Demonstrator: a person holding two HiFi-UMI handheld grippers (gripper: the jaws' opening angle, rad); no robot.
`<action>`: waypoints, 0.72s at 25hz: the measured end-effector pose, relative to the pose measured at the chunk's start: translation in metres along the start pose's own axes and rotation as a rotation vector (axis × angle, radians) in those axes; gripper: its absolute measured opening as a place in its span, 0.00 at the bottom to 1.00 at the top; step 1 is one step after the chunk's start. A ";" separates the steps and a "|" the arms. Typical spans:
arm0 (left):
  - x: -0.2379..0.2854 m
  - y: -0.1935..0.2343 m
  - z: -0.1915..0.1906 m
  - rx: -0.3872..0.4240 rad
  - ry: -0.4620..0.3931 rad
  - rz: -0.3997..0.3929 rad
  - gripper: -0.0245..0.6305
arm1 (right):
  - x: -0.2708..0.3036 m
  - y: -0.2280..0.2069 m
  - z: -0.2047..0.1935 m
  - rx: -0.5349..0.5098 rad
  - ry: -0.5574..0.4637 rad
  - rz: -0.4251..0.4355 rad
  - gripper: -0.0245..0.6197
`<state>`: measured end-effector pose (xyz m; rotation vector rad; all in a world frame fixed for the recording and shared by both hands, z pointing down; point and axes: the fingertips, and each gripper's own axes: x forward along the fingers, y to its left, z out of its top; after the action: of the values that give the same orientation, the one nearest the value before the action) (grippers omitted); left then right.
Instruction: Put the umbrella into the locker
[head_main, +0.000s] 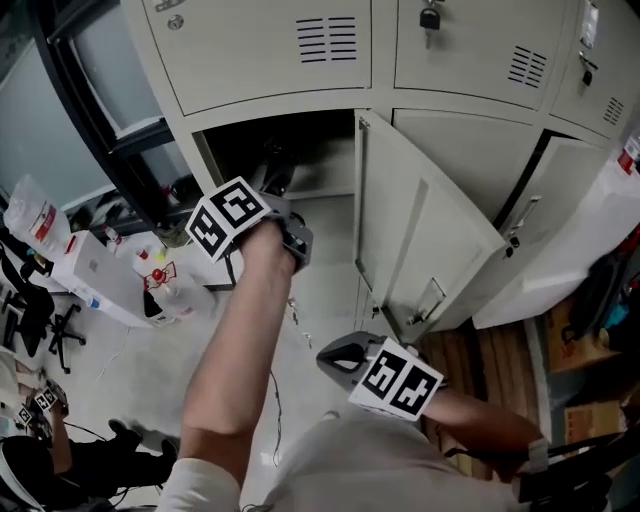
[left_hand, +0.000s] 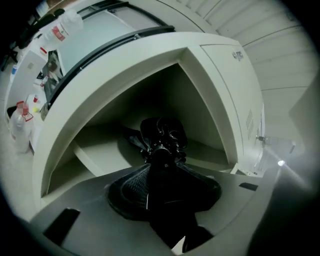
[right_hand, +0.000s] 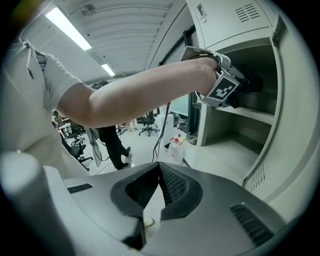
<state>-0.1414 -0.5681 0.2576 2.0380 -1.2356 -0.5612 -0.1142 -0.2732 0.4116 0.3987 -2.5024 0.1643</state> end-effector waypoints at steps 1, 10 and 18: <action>0.006 0.002 0.002 0.016 0.008 0.007 0.28 | 0.001 -0.003 0.001 0.002 0.006 -0.006 0.06; 0.051 0.027 0.009 0.136 0.074 0.083 0.28 | 0.015 -0.019 0.008 0.024 0.057 -0.025 0.06; 0.078 0.039 0.025 0.377 0.127 0.182 0.28 | 0.028 -0.025 0.004 0.074 0.063 -0.036 0.06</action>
<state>-0.1449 -0.6580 0.2683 2.1916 -1.5180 -0.1142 -0.1299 -0.3041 0.4252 0.4611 -2.4305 0.2524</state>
